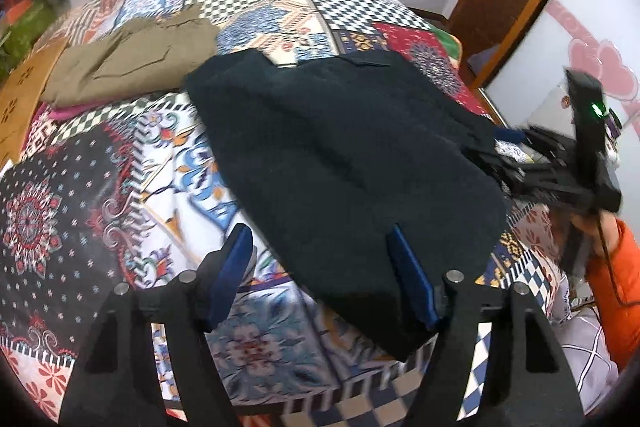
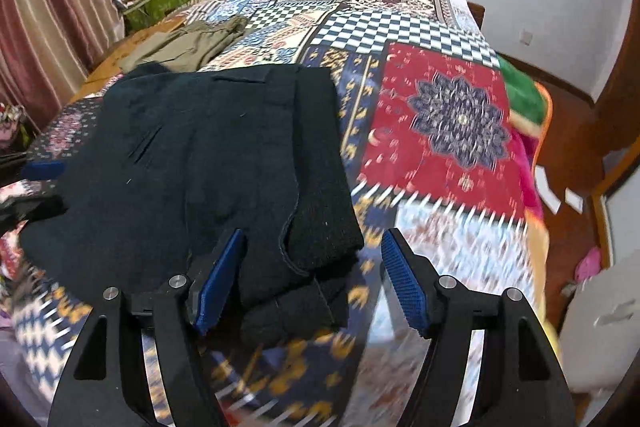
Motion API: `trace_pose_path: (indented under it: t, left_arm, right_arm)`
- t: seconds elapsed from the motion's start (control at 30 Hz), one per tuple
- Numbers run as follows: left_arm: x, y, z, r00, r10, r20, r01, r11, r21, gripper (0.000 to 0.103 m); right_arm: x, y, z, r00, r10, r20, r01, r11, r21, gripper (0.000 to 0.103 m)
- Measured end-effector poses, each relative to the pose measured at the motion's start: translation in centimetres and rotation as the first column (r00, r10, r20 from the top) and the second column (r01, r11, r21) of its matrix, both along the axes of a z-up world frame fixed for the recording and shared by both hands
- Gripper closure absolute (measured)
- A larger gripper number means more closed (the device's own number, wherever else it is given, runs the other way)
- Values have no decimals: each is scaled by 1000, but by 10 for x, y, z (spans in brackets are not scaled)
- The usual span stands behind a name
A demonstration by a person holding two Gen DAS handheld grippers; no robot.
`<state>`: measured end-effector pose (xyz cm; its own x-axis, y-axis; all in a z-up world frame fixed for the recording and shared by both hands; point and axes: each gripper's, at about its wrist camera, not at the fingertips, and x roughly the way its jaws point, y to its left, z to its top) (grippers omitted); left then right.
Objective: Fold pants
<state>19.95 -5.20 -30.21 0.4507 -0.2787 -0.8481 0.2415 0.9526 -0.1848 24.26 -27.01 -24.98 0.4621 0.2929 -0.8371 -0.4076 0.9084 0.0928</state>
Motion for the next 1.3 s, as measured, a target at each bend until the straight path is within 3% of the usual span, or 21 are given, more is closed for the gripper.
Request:
trace_pose_path:
  t: [0.17, 0.33, 0.57, 0.7, 0.77, 1.03, 1.2, 1.3]
  left_arm:
    - [13, -16, -4, 1000, 2, -1, -2, 1000, -5, 32]
    - [24, -10, 2, 1000, 24, 5, -24, 1000, -3, 33]
    - [53, 43, 35, 985, 130, 116, -138, 989, 62, 33]
    - [99, 66, 28, 980, 164, 111, -175, 979, 102, 33]
    - [127, 72, 15, 978, 183, 97, -197, 966, 167, 33]
    - [179, 72, -26, 991, 136, 13, -135, 965, 225, 33]
    - [173, 68, -38, 998, 61, -4, -58, 967, 246, 34]
    - [163, 71, -43, 998, 39, -41, -29, 975, 220, 44]
  right_arm:
    - [40, -2, -10, 1000, -8, 19, 9, 998, -64, 38]
    - [66, -9, -13, 999, -43, -29, 42, 998, -43, 42]
    - [24, -29, 38, 997, -77, 22, 75, 994, 76, 42]
    - [-8, -33, 50, 997, -79, 7, 77, 990, 118, 42]
    - [-18, -34, 47, 997, -74, -4, 74, 990, 120, 42]
    - [-25, -19, 11, 989, -65, -131, 80, 990, 116, 42]
    - [-5, -18, 1, 986, -62, -152, 81, 989, 124, 40]
    - [3, -17, -1, 989, -60, -132, 74, 992, 104, 40]
